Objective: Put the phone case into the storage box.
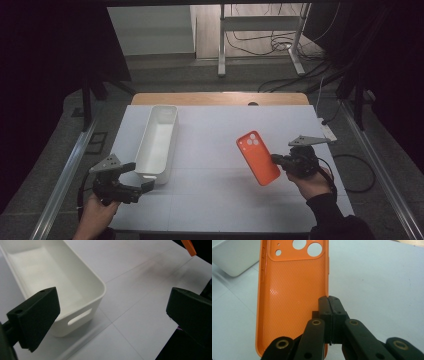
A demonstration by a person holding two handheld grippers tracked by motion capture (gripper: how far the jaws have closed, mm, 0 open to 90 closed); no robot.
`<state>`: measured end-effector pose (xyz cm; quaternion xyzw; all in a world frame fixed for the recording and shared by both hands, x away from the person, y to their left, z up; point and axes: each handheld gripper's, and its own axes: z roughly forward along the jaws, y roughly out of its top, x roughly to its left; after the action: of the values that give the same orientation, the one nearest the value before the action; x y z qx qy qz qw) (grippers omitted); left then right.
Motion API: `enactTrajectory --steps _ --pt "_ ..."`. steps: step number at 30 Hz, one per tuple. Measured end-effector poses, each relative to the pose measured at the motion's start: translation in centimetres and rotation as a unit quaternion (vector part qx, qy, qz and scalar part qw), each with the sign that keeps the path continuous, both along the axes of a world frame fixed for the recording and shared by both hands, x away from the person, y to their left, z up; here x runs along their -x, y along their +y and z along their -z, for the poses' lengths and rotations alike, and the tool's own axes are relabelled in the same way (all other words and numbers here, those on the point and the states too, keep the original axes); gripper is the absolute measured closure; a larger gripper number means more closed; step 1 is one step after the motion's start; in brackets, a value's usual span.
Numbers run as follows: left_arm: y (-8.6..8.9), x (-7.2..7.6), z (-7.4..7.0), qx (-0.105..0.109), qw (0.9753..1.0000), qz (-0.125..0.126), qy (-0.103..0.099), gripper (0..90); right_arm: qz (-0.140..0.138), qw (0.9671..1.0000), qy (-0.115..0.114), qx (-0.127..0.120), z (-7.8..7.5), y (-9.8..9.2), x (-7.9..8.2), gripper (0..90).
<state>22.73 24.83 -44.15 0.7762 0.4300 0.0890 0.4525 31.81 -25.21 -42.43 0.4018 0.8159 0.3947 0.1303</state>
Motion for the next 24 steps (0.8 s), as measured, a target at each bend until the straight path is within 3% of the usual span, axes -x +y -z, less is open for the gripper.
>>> enactTrajectory --steps 5,12,24 --pt "-0.8 -0.9 -0.4 0.007 0.9999 0.015 0.001 0.0 -0.004 1.0 -0.007 0.001 -0.3 0.5 0.0 88.6" --pt "-2.0 -1.5 -0.5 -0.001 0.9993 0.037 0.0 0.0 -0.008 0.9999 -0.014 -0.001 -0.5 1.1 0.1 88.6" --pt "-3.8 -3.4 -0.7 0.027 0.9981 0.054 0.013 0.0 -0.015 0.9997 -0.021 -0.002 -0.7 2.0 0.1 88.6"
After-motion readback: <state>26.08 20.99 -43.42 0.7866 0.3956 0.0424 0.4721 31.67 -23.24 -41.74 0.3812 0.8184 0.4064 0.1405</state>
